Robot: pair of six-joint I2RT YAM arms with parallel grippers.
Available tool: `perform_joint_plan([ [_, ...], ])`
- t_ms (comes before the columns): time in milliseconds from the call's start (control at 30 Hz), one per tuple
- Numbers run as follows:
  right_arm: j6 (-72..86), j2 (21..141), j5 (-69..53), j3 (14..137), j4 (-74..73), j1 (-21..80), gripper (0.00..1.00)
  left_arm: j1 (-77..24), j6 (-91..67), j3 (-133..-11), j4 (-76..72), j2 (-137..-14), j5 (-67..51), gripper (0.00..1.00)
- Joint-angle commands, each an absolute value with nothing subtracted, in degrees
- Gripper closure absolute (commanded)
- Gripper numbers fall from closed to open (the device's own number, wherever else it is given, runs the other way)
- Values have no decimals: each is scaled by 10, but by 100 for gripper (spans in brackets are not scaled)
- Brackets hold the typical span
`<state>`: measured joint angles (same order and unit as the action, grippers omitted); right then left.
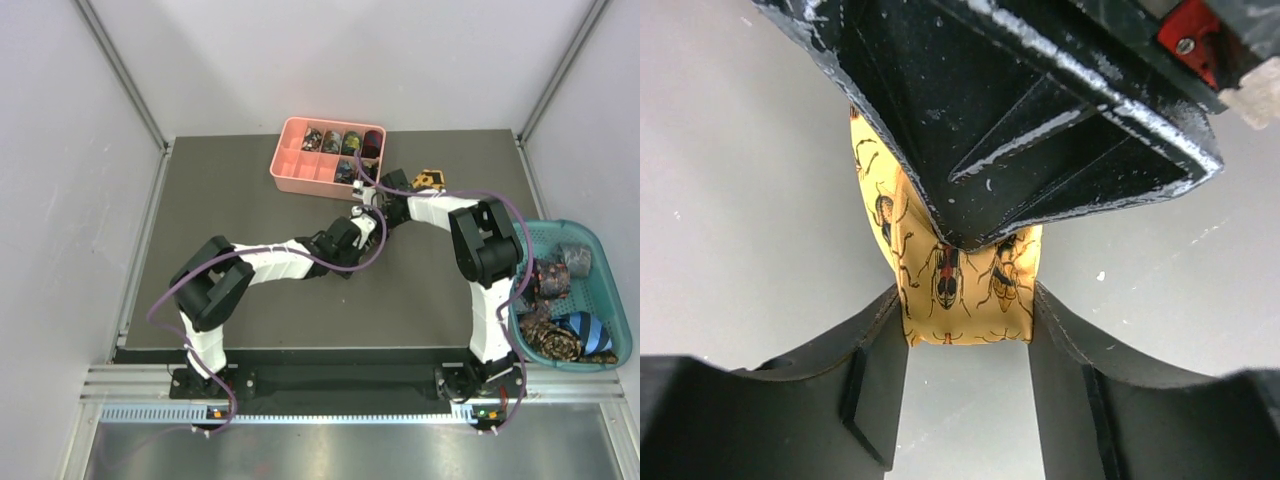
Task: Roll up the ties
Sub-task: Roll the tie
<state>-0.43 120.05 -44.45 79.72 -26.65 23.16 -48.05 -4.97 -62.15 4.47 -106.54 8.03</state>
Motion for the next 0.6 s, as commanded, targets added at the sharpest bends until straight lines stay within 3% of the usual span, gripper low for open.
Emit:
perform_joint_plan([
  [0,-17,1204,-406,776,-217,250,75,-475,-27,-615,132,-1083,150,50],
  [33,-16,1201,-406,775,-215,250,74,-475,-26,-614,131,-1078,152,50],
  [167,-15,1190,-404,770,-211,250,75,-475,-25,-618,120,-1062,124,17],
  [267,-15,1188,-405,766,-207,250,75,-472,-19,-632,115,-1057,106,9],
  [567,-15,1180,-404,759,-200,247,76,-452,-8,-689,115,-1099,25,15],
])
